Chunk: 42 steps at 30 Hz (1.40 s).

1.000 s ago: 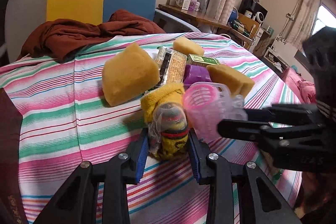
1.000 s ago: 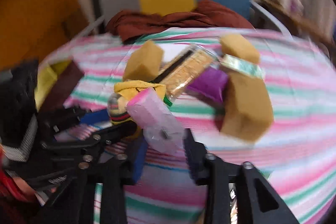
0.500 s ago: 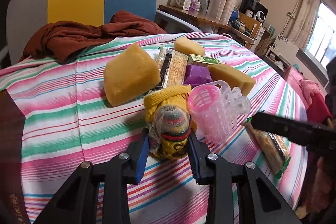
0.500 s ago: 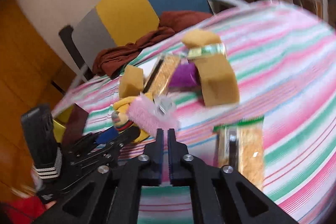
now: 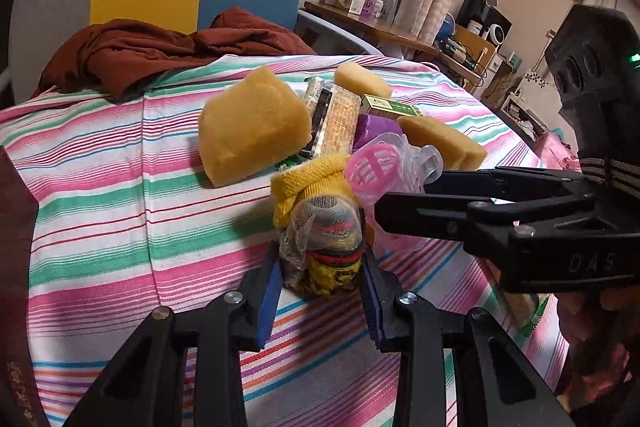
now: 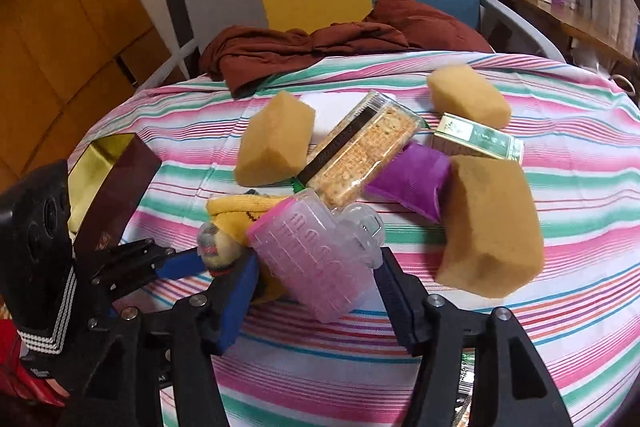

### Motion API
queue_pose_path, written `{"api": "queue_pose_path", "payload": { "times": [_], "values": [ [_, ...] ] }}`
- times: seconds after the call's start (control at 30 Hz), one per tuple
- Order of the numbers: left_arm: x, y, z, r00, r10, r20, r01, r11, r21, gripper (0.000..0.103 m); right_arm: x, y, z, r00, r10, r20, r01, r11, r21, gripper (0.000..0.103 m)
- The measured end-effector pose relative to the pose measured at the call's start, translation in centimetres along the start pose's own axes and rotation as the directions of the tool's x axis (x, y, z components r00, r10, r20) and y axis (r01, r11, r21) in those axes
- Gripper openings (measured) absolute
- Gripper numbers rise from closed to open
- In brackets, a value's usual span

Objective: Organize objects
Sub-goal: 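Release the cracker packet and grasp the pink hair curler with the right gripper while the left holds the doll, then carry the doll and pink curler over the gold tray and open both grippers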

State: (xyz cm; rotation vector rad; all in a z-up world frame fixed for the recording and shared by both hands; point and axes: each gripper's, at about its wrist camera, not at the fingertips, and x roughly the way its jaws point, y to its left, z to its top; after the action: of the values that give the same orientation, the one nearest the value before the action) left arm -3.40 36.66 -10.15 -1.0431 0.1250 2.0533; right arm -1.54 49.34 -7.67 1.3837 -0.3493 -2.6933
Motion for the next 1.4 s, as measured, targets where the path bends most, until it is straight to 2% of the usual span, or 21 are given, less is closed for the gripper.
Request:
{"api": "queue_pose_path", "payload": {
  "times": [0.07,0.1,0.17,0.27,0.37,0.43,0.5,0.53,0.67,0.7,0.87,1.0,1.07,1.2,1.3,1.4],
  "values": [
    [0.0,0.0,-0.1,1.000,0.000,0.000,0.000,1.000,0.000,0.037,0.2,0.7,-0.1,0.999,-0.029,-0.012,0.029,0.999,-0.036,0.068],
    [0.0,0.0,-0.1,1.000,0.000,0.000,0.000,1.000,-0.001,0.037,0.5,1.1,-0.1,0.998,-0.052,-0.019,0.050,0.997,-0.061,0.068],
    [0.1,0.1,-0.1,1.000,0.000,-0.001,0.000,1.000,-0.004,0.037,1.1,1.4,0.2,0.996,-0.090,-0.014,0.089,0.994,-0.065,0.061],
    [0.2,0.1,0.0,1.000,0.004,-0.004,-0.004,1.000,-0.005,0.037,0.9,0.1,0.2,0.998,-0.057,-0.014,0.058,0.997,0.052,0.059],
    [0.3,-0.1,0.0,1.000,0.017,-0.008,-0.017,1.000,0.009,0.037,-0.1,-0.9,-0.8,0.998,-0.066,0.011,0.064,0.990,0.128,0.058],
    [0.4,-0.1,0.0,1.000,0.020,-0.010,-0.020,1.000,0.011,0.037,-1.0,-2.4,-1.7,0.998,-0.043,0.043,0.031,0.969,0.245,0.058],
    [0.4,0.0,-0.1,1.000,0.016,-0.010,-0.016,1.000,0.007,0.037,-2.4,-4.4,-2.8,0.994,-0.021,0.104,-0.022,0.921,0.389,0.058],
    [0.4,0.0,-0.1,1.000,0.016,-0.010,-0.016,1.000,0.008,0.037,-3.1,-5.1,-3.5,0.989,0.017,0.145,-0.079,0.894,0.441,0.058],
    [0.4,-0.1,0.0,1.000,0.021,-0.010,-0.021,1.000,0.014,0.037,-5.2,-5.6,-5.1,0.954,0.111,0.279,-0.251,0.805,0.538,0.058],
    [0.4,-0.1,0.0,1.000,0.021,-0.010,-0.021,1.000,0.014,0.037,-5.6,-5.2,-5.5,0.948,0.115,0.297,-0.268,0.793,0.547,0.058],
    [-1.0,0.1,0.1,1.000,0.026,-0.001,-0.026,1.000,0.002,0.033,-7.1,-2.5,-7.0,0.934,0.104,0.342,-0.290,0.781,0.553,0.058],
    [-3.5,0.4,-1.0,0.999,0.035,0.015,-0.035,0.999,-0.018,0.033,-7.8,-0.3,-8.1,0.937,0.085,0.338,-0.269,0.792,0.547,0.058],
    [-4.9,0.8,-1.8,0.999,0.040,0.026,-0.040,0.999,-0.027,0.033,-7.6,0.4,-8.4,0.936,0.107,0.334,-0.283,0.792,0.541,0.058],
    [-7.5,2.5,-2.8,0.999,0.039,0.036,-0.035,0.994,-0.100,0.033,-6.7,2.2,-8.6,0.946,0.134,0.294,-0.282,0.790,0.544,0.059],
    [-10.5,4.5,-2.9,0.997,0.034,0.075,-0.022,0.988,-0.154,0.033,-6.2,3.8,-8.3,0.943,0.152,0.296,-0.297,0.784,0.545,0.058],
    [-14.1,6.7,-2.7,0.990,0.061,0.131,-0.037,0.983,-0.179,0.033,-6.1,6.1,-6.9,0.935,0.171,0.311,-0.316,0.800,0.510,0.058]
  ]
}}
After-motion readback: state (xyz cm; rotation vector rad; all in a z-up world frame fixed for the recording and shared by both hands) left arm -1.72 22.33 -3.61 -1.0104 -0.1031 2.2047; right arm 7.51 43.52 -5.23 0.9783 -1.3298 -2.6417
